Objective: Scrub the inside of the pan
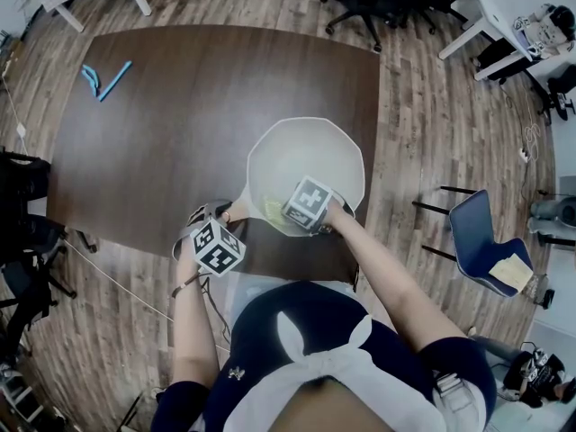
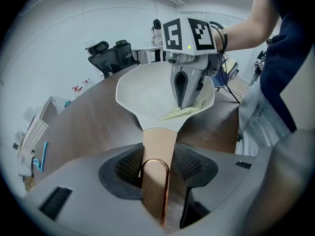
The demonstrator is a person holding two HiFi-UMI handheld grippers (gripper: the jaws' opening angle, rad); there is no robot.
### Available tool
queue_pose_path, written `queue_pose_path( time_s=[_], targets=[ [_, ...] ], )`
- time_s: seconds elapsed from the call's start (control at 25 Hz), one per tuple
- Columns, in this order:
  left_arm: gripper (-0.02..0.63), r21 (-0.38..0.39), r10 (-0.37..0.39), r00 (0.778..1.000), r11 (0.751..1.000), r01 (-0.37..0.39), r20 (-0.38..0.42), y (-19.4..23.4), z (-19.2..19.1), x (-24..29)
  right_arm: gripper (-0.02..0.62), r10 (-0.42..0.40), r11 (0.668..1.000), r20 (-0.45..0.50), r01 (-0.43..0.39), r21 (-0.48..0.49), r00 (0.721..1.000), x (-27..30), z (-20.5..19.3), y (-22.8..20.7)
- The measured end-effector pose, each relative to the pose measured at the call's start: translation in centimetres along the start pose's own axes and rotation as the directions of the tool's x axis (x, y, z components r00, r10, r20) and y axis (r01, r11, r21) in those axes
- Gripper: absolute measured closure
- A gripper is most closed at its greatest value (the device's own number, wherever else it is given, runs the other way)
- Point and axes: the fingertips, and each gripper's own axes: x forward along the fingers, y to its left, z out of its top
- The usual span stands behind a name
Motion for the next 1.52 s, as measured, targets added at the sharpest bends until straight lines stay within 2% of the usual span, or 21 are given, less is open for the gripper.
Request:
queue_pose_path(
  time_s=[0.36,0.76,1.2,1.52],
  targets=[
    [0.413,0.035,-0.011,1.000,0.999,0.011,-0.008,0.1,0.5,0.1,0.588,0.027,0.999,0.085,-0.030,0.031,0.996,0.0,1.8,0.1],
    [0.413,0.048,-0.012,1.000,0.999,0.012,-0.012,0.4,0.7,-0.1,0.588,-0.028,1.000,0.150,0.029,-0.004,0.988,0.0,3.9,-0.9],
    [0.413,0.062,-0.006,1.000,0.998,0.007,-0.013,0.6,0.6,0.0,0.588,-0.135,0.985,0.205,0.154,-0.082,0.969,-0.1,6.0,-2.2],
    [0.413,0.079,-0.009,1.000,0.997,0.010,-0.008,0.9,0.5,-0.1,0.586,-0.150,0.979,0.240,0.177,-0.097,0.959,0.0,7.5,-3.1]
  ],
)
